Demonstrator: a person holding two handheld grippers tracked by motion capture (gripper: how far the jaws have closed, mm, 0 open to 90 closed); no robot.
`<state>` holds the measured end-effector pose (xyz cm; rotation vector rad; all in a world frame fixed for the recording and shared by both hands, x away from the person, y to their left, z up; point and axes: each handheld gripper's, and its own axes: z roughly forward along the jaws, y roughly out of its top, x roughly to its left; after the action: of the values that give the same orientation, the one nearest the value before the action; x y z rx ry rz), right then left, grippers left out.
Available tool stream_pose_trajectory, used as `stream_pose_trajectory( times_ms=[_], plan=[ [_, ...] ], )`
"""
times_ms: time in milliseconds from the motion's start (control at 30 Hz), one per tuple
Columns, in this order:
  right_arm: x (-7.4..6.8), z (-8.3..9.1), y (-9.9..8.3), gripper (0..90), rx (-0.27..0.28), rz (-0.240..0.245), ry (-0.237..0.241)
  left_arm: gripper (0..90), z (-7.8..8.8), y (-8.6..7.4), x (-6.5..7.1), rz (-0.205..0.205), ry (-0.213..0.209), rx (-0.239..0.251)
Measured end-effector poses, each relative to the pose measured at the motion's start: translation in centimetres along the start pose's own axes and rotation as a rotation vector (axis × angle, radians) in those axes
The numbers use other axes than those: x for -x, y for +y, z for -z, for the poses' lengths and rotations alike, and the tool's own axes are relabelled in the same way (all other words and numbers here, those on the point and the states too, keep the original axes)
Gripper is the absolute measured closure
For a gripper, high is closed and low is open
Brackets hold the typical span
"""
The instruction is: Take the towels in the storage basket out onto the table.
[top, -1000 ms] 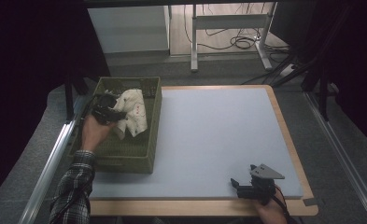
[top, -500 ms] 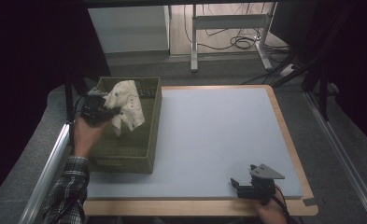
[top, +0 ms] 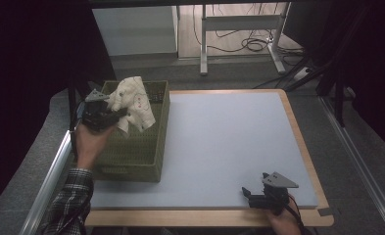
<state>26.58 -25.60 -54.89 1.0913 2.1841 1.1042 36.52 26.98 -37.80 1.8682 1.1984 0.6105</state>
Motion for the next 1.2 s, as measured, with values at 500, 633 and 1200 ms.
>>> stream_pose_trajectory(
  times_ms=[500,633,1200],
  plan=[
    [0.0,0.0,0.0,5.5,0.0,0.001,0.0,79.5,-0.6,1.6,3.8,-0.064,-0.083,0.061],
    [0.0,0.0,0.0,5.5,0.0,0.0,0.0,79.5,-0.9,2.0,5.0,-0.083,-0.102,0.07],
    [0.0,0.0,0.0,5.5,0.0,0.0,0.002,79.3,-2.8,2.4,10.1,-0.156,-0.21,0.088]
  ],
)
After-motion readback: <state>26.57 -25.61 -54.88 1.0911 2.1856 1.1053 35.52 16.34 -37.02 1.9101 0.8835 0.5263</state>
